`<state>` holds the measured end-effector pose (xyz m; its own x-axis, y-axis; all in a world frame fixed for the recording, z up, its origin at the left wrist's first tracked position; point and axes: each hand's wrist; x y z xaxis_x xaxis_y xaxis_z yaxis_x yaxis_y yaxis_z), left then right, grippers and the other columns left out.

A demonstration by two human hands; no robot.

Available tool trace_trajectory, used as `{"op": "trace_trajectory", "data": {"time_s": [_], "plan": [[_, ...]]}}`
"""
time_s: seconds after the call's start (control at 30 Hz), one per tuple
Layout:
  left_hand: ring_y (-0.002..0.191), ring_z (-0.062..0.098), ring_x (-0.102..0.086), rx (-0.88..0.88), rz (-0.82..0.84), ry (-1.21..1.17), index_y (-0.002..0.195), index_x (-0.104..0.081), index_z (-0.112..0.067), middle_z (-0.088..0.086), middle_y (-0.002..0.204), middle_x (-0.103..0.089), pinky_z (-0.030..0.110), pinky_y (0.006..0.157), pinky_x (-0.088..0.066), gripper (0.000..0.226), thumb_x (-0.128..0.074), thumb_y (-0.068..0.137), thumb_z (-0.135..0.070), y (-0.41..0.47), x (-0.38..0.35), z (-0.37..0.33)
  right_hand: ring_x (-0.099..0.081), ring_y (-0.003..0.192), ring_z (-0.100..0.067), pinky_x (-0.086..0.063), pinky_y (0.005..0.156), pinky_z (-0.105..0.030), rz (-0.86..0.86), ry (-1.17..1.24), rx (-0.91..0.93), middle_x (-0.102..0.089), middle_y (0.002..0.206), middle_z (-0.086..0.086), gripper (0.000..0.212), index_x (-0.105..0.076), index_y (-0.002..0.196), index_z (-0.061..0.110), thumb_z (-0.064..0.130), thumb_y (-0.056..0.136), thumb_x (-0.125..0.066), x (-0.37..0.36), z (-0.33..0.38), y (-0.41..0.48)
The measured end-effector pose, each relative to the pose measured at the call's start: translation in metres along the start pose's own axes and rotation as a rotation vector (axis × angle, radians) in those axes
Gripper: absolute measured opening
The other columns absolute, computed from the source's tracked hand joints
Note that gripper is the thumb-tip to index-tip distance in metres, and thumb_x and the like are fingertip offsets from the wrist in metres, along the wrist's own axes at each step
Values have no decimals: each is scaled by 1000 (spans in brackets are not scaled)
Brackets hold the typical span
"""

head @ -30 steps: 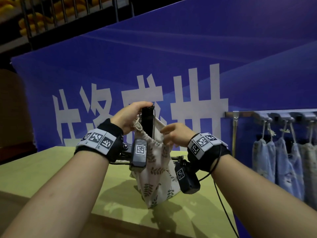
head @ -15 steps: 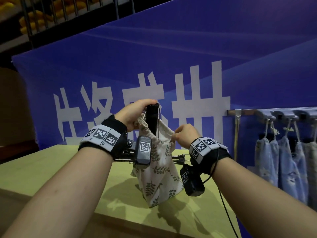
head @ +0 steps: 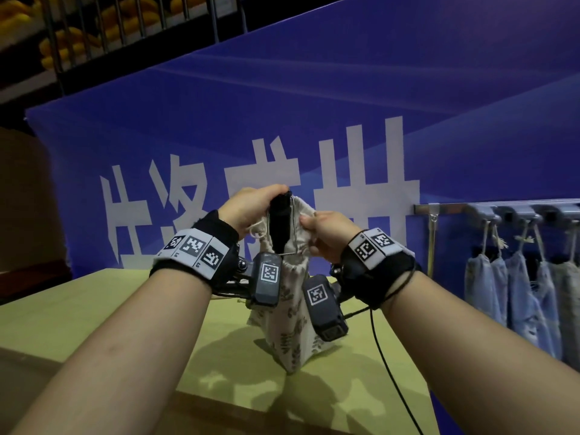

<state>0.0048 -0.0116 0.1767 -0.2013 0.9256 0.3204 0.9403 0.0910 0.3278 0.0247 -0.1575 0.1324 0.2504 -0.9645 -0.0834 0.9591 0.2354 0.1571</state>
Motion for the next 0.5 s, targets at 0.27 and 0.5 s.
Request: {"op": "trace_trajectory", "data": {"time_s": [0.27, 0.5], "plan": [[43, 6, -50, -45, -56, 26, 87, -68, -7, 5, 70, -62, 17, 45, -39, 31, -66, 88, -38, -7, 2, -8, -41, 33, -4, -36, 43, -18, -7, 110, 87, -47, 45, 6, 20, -56, 86, 11, 13, 100, -42, -8, 16, -2], [38, 6, -46, -75, -110, 116, 73, -62, -12, 0, 60, -54, 15, 40, -34, 31, -69, 86, -39, -2, 11, -11, -59, 66, -28, -52, 65, -37, -104, -164, 251, -58, 73, -12, 16, -58, 84, 8, 15, 96, -49, -11, 16, 1]]}}
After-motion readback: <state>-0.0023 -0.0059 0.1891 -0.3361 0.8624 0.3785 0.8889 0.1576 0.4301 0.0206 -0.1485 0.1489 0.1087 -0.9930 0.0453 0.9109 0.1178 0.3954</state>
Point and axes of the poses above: each hand's wrist, its own y-axis towards the middle knuckle, its own x-axis out of the back of the hand, z = x × y
